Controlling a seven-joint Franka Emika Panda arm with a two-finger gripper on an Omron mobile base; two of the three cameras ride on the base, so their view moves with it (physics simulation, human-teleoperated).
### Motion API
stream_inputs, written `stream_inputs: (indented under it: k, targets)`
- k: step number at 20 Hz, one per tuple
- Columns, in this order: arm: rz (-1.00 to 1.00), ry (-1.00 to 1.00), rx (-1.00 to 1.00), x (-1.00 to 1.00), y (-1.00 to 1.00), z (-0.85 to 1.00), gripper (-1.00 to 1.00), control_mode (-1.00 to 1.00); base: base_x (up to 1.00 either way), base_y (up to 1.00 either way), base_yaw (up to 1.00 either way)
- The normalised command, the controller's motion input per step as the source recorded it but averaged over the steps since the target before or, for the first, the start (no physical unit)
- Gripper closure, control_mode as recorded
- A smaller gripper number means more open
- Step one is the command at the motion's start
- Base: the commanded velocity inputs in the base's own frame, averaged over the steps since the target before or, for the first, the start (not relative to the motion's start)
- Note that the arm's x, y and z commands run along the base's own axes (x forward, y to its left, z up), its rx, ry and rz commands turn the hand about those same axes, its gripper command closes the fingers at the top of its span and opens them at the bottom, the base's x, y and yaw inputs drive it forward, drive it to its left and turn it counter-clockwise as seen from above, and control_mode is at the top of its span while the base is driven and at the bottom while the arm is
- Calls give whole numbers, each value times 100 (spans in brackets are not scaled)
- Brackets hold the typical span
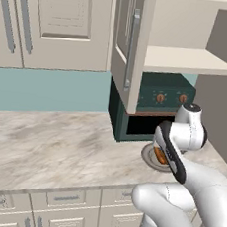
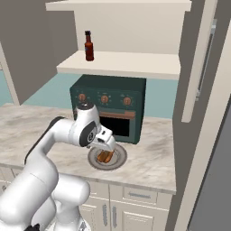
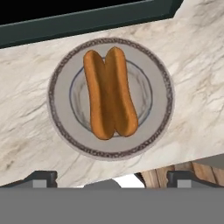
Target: Move the hot dog bun to the plate on the dining table and place the condiment next to that plate. Then navigate to the fridge and take the sausage and place it on the plate as well.
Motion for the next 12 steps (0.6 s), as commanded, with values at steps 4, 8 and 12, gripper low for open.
stream_inputs:
  k: [4,8,12]
  targets:
    - [2,0,0,14,-16,-27,-100,-100,0,0,0]
    - [1,0,0,19,-9,-23,-100,-100,0,0,0]
    - [0,0,0,21,0,-18,-100,-100,0,0,0]
